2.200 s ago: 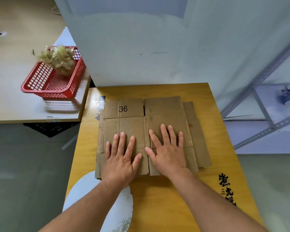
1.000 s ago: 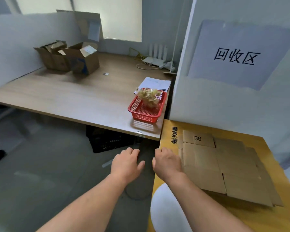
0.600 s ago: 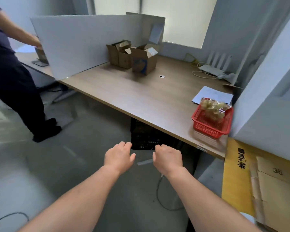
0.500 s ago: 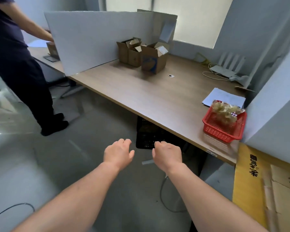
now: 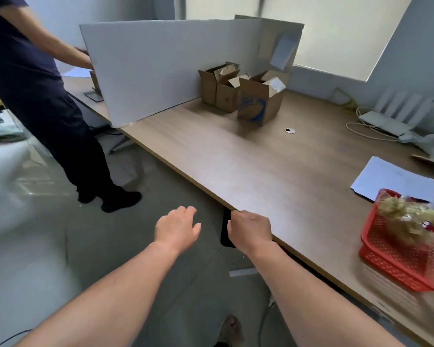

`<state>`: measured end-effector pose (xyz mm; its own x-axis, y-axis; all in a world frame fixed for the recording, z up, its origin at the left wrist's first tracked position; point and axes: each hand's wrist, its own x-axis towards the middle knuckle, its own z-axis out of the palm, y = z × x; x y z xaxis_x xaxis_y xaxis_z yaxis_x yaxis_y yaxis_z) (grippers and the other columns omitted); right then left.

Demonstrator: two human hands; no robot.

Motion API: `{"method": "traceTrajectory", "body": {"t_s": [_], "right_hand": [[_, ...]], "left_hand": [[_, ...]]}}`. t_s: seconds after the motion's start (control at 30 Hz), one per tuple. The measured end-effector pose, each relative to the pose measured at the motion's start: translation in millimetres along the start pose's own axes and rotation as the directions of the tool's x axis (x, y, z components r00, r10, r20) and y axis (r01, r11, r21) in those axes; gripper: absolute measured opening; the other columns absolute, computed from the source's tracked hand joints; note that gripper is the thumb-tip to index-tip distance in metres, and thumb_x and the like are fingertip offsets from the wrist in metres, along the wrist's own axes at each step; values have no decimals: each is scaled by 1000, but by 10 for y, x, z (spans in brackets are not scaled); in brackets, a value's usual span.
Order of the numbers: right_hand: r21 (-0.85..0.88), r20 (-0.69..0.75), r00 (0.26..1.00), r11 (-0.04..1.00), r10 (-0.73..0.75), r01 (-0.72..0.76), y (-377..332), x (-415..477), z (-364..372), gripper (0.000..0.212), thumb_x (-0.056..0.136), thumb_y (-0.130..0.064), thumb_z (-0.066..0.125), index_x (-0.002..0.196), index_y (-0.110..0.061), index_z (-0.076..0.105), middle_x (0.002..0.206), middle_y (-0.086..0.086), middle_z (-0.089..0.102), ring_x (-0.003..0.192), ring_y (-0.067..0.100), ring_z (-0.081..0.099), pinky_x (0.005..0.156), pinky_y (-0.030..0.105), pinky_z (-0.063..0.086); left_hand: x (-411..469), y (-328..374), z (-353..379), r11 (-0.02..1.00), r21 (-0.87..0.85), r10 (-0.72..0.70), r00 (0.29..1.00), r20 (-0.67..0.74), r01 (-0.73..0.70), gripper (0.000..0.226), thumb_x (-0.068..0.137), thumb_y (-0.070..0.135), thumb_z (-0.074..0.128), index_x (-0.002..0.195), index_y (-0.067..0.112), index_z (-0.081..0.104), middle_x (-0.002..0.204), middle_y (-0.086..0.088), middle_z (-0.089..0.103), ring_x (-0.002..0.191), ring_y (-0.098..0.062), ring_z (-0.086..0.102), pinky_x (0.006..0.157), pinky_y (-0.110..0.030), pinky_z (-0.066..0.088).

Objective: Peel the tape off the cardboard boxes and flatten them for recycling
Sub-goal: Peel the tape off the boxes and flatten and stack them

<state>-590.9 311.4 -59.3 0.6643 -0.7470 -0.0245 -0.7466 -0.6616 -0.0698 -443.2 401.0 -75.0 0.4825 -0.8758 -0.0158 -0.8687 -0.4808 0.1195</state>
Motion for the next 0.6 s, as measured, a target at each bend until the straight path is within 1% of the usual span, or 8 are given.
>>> {"method": "traceTrajectory", "body": {"t_s": [0.07,0.1,0.17,0.23,0.3,0.37,0.47,0.6], "right_hand": [[19,34,999,1000,22,-23,57,197,-83,20,95,-19,36,95,-14,55,93,4,62,82,29,59,64,30,36],[34,25,999,999,36,-37,242,618,-105,17,95,-18,36,91,-15,52,97,5,62,87,30,60,65,30,34],[15,24,999,999,42,-42,346,828,-135,15,94,-18,36,81,-16,41,91,4,60,84,31,56,65,30,32],[22,16,999,998,50,-51,480,1070,-169,24,95,-17,34,71,-13,32,75,0,47,77,30,48,64,30,30],[26,1,998,997,69,-69,641,1402,-159,21,95,-17,33,77,-13,41,79,2,50,79,31,51,64,29,31],[23,-6,997,996,81,-81,762,1689,-194,18,96,-18,33,87,-14,48,95,5,60,86,30,57,65,29,32],[22,-8,997,997,79,-78,870,2004,-196,14,96,-19,33,85,-16,40,101,6,62,81,30,53,64,29,31],[13,-42,994,995,103,-103,949,2457,-227,14,96,-18,33,84,-15,40,99,6,62,75,29,45,63,29,30]], "left_hand": [[204,63,-65,1000,-1,10,1000,21,-10,44,99,45,38,138,24,41,127,2,54,116,-18,52,86,-30,43],[654,167,-80,999,13,31,999,9,-31,45,99,45,38,138,24,40,128,2,53,117,-18,51,88,-31,42],[925,226,-87,999,21,41,999,12,-42,46,99,46,37,139,22,41,130,1,53,119,-19,49,92,-32,42],[1205,300,-86,998,-6,57,998,21,-57,46,99,45,38,139,22,40,134,1,51,122,-19,48,94,-32,41],[1557,374,-58,997,-32,67,998,17,-67,46,99,44,38,140,23,39,136,1,50,124,-18,47,95,-33,40],[1836,404,-69,996,-43,77,997,31,-76,47,99,44,38,140,23,38,136,1,50,125,-18,45,96,-33,39],[2153,386,-57,995,-63,74,997,13,-73,46,99,44,40,140,23,39,135,2,50,124,-17,46,94,-32,39],[2642,346,-79,994,-74,81,997,-13,-81,47,99,44,40,141,23,39,134,2,51,123,-18,47,94,-31,39]]}}
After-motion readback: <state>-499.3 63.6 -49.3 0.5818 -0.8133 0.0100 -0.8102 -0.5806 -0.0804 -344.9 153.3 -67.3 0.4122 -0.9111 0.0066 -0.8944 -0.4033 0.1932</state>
